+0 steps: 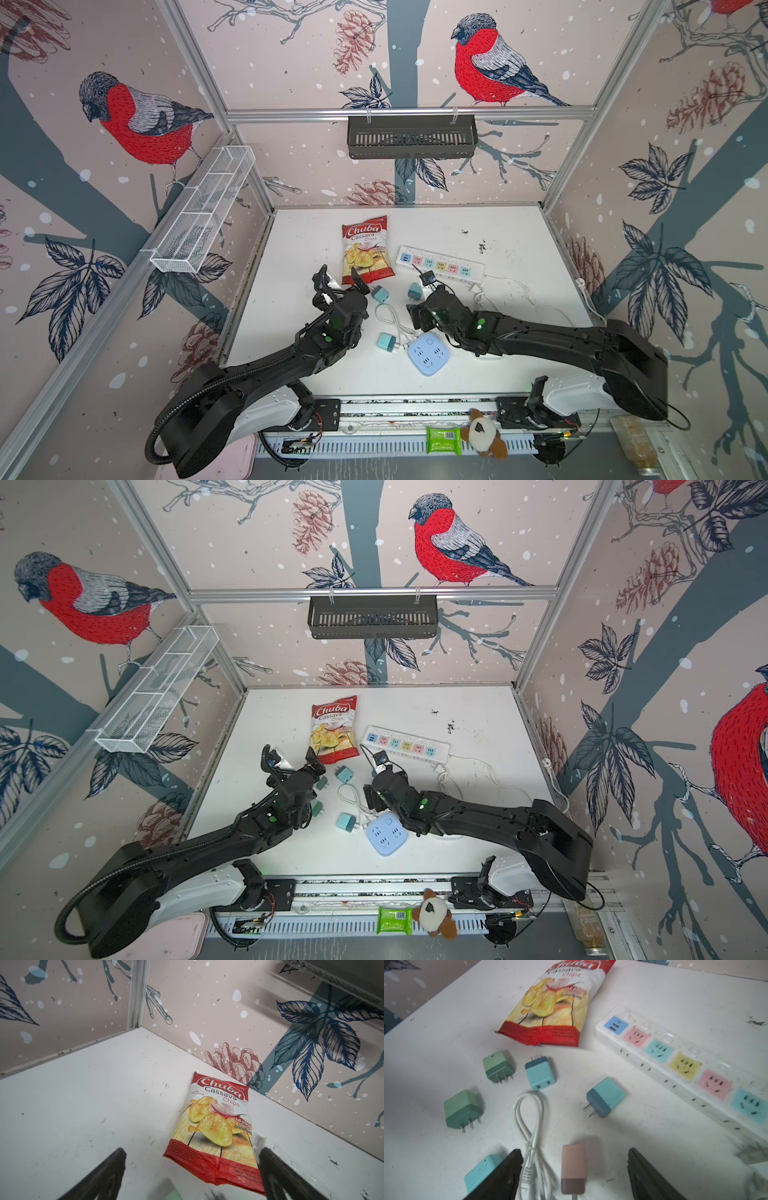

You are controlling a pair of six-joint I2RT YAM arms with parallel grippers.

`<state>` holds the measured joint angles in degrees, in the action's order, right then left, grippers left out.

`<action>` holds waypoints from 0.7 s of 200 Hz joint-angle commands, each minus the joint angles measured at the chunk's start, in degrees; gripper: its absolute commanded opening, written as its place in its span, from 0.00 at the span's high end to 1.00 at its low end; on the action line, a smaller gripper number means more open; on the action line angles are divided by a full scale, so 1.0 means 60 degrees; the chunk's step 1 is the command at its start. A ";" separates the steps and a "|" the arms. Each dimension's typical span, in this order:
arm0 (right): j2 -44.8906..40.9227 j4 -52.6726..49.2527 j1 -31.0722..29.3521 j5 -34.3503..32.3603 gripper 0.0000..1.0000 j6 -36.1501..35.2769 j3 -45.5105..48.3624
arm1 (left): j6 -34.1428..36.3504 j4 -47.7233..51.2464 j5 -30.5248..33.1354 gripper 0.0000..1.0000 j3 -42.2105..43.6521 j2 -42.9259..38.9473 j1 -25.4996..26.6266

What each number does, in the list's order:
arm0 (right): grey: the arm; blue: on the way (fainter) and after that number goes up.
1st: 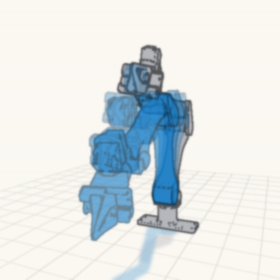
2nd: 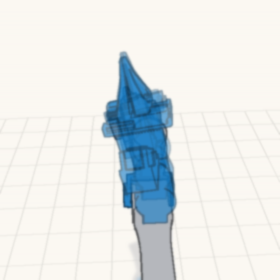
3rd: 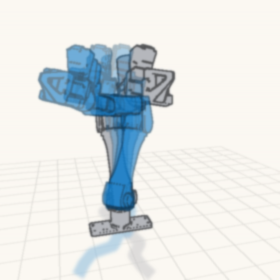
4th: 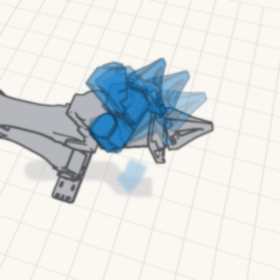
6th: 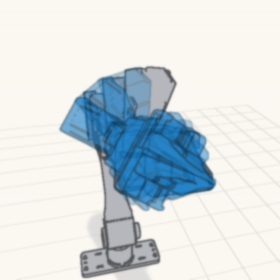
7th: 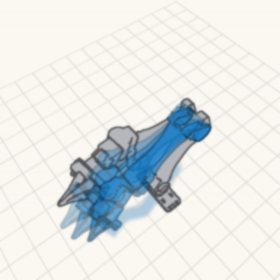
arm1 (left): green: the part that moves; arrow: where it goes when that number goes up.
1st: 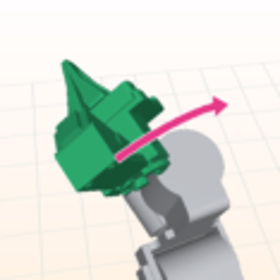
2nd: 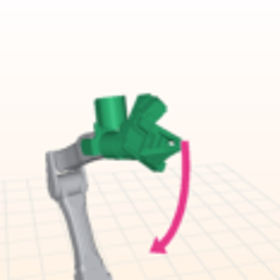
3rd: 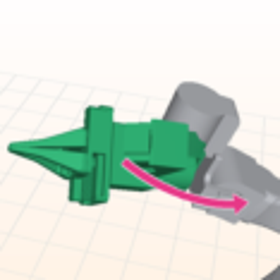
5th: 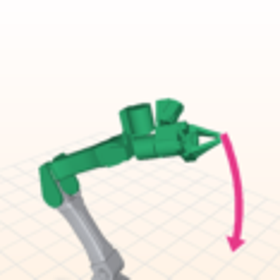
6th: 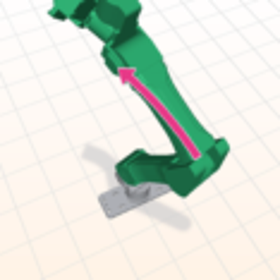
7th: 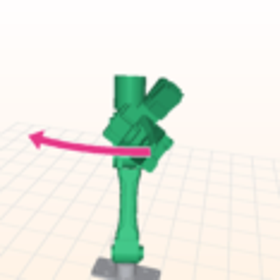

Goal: Insert the plug

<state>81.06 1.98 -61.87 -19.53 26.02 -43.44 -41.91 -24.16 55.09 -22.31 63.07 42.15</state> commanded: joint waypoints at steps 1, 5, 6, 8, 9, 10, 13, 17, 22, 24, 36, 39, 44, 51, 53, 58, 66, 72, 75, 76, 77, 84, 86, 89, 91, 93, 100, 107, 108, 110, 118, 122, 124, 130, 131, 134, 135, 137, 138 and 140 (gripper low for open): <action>0.0426 -0.0853 -0.0349 0.0127 0.22 0.0702 -0.0271 | -0.0933 0.0194 -0.0185 0.01 0.0104 0.0005 -0.0169; 0.0498 -0.0936 -0.0355 0.0123 0.24 0.0795 -0.0326 | -0.0893 0.0222 -0.0184 0.02 0.0062 -0.0001 -0.0170; 0.0518 -0.0962 -0.0361 0.0107 0.25 0.0822 -0.0337 | -0.0887 0.0235 -0.0186 0.02 0.0051 0.0003 -0.0170; 0.0544 -0.1008 -0.0366 0.0088 0.25 0.0882 -0.0356 | -0.0872 0.0263 -0.0198 0.02 0.0036 0.0016 -0.0170; 0.0556 -0.1028 -0.0367 0.0067 0.26 0.0902 -0.0367 | -0.0869 0.0277 -0.0200 0.02 0.0031 0.0011 -0.0170; 0.0577 -0.1052 -0.0367 0.0057 0.26 0.0912 -0.0386 | -0.0860 0.0277 -0.0201 0.02 0.0014 0.0009 -0.0170; 0.0613 -0.1136 -0.0368 -0.0003 0.27 0.0998 -0.0411 | -0.0853 0.0321 -0.0215 0.02 -0.0032 0.0019 -0.0170; 0.0645 -0.1249 -0.0359 -0.0086 0.29 0.1089 -0.0458 | -0.0852 0.0413 -0.0237 0.02 -0.0086 0.0021 -0.0168; 0.0675 -0.1404 -0.0358 -0.0203 0.30 0.1196 -0.0516 | -0.0866 0.0529 -0.0264 0.02 -0.0164 0.0020 -0.0170; 0.0686 -0.1470 -0.0354 -0.0254 0.31 0.1236 -0.0533 | -0.0885 0.0567 -0.0273 0.02 -0.0183 0.0021 -0.0159; 0.0716 -0.1735 -0.0368 -0.0466 0.34 0.1400 -0.0592 | -0.0941 0.0767 -0.0294 0.02 -0.0281 0.0021 -0.0152; 0.0709 -0.1747 -0.0362 -0.0479 0.34 0.1416 -0.0593 | -0.0936 0.0770 -0.0294 0.02 -0.0294 0.0010 -0.0155; 0.0701 -0.1782 -0.0364 -0.0480 0.35 0.1421 -0.0593 | -0.0926 0.0770 -0.0302 0.02 -0.0289 0.0021 -0.0158; 0.0725 -0.1793 -0.0357 -0.0404 0.35 0.1395 -0.0596 | -0.0925 0.0741 -0.0301 0.02 -0.0287 0.0006 -0.0163; 0.0735 -0.1794 -0.0361 -0.0377 0.35 0.1388 -0.0600 | -0.0925 0.0734 -0.0311 0.02 -0.0283 0.0006 -0.0157; 0.0768 -0.1810 -0.0360 -0.0296 0.36 0.1356 -0.0610 | -0.0912 0.0711 -0.0329 0.02 -0.0262 0.0003 -0.0158; 0.0858 -0.1815 -0.0363 -0.0131 0.37 0.1299 -0.0653 | -0.0826 0.0646 -0.0397 0.02 -0.0265 0.0005 -0.0162; 0.0926 -0.1780 -0.0358 0.0068 0.38 0.1236 -0.0646 | -0.0752 0.0588 -0.0455 0.02 -0.0282 0.0005 -0.0160; 0.0939 -0.1754 -0.0365 0.0125 0.38 0.1213 -0.0639 | -0.0706 0.0561 -0.0488 0.02 -0.0282 0.0008 -0.0156; 0.0951 -0.1738 -0.0367 0.0167 0.38 0.1214 -0.0632 | -0.0691 0.0558 -0.0499 0.02 -0.0274 0.0007 -0.0155; 0.0957 -0.1722 -0.0360 0.0187 0.38 0.1207 -0.0637 | -0.0683 0.0550 -0.0504 0.02 -0.0278 0.0014 -0.0155; 0.1012 -0.1635 -0.0356 0.0390 0.40 0.1141 -0.0599 | -0.0588 0.0458 -0.0580 0.02 -0.0267 0.0012 -0.0153; 0.1023 -0.1604 -0.0343 0.0448 0.40 0.1123 -0.0590 | -0.0559 0.0436 -0.0608 0.02 -0.0267 0.0015 -0.0143; 0.1055 -0.1571 -0.0346 0.0520 0.41 0.1103 -0.0576 | -0.0509 0.0383 -0.0647 0.02 -0.0256 0.0016 -0.0155; 0.1070 -0.1556 -0.0348 0.0561 0.42 0.1092 -0.0570 | -0.0473 0.0355 -0.0676 0.02 -0.0246 0.0023 -0.0155; 0.1078 -0.1548 -0.0341 0.0589 0.43 0.1074 -0.0557 | -0.0442 0.0333 -0.0698 0.02 -0.0251 0.0032 -0.0155; 0.1134 -0.1529 -0.0316 0.0659 0.45 0.1055 -0.0560 | -0.0305 0.0215 -0.0787 0.03 -0.0238 0.0035 -0.0155; 0.1169 -0.1556 -0.0302 0.0684 0.48 0.1028 -0.0556 | -0.0202 0.0129 -0.0881 0.03 -0.0224 0.0017 -0.0155; 0.1176 -0.1558 -0.0291 0.0680 0.48 0.1026 -0.0562 | -0.0197 0.0122 -0.0901 0.03 -0.0223 0.0019 -0.0162; 0.1181 -0.1571 -0.0290 0.0678 0.49 0.1029 -0.0559 | -0.0168 0.0092 -0.0923 0.03 -0.0223 0.0020 -0.0157; 0.1183 -0.1580 -0.0240 0.0650 0.49 0.1024 -0.0555 | -0.0028 -0.0031 -0.1031 0.03 -0.0209 0.0006 -0.0155; 0.1183 -0.1578 -0.0217 0.0648 0.50 0.1016 -0.0545 | 0.0050 -0.0101 -0.1098 0.03 -0.0184 0.0006 -0.0166; 0.1176 -0.1579 -0.0202 0.0655 0.50 0.1011 -0.0522 | 0.0088 -0.0140 -0.1137 0.03 -0.0173 0.0003 -0.0161; 0.1161 -0.1554 -0.0167 0.0696 0.50 0.0996 -0.0492 | 0.0201 -0.0264 -0.1208 0.03 -0.0139 0.0006 -0.0155; 0.1165 -0.1550 -0.0150 0.0709 0.50 0.0988 -0.0478 | 0.0224 -0.0294 -0.1218 0.03 -0.0129 0.0006 -0.0155; 0.1153 -0.1528 -0.0143 0.0737 0.50 0.0982 -0.0479 | 0.0266 -0.0345 -0.1270 0.03 -0.0123 0.0006 -0.0155; 0.1146 -0.1515 -0.0131 0.0751 0.50 0.0974 -0.0465 | 0.0293 -0.0371 -0.1278 0.03 -0.0122 0.0006 -0.0155; 0.1152 -0.1505 -0.0114 0.0780 0.50 0.0964 -0.0454 | 0.0324 -0.0405 -0.1314 0.03 -0.0113 0.0006 -0.0155; 0.1145 -0.1503 -0.0102 0.0794 0.50 0.0950 -0.0452 | 0.0344 -0.0430 -0.1322 0.03 -0.0117 0.0006 -0.0155; 0.1159 -0.1491 -0.0074 0.0805 0.51 0.0940 -0.0451 | 0.0374 -0.0471 -0.1339 0.03 -0.0094 0.0006 -0.0162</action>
<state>87.94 -7.53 -63.18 -16.25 32.73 -46.59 -42.68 -22.35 49.10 -23.44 63.20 41.30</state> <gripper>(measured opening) 0.503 0.975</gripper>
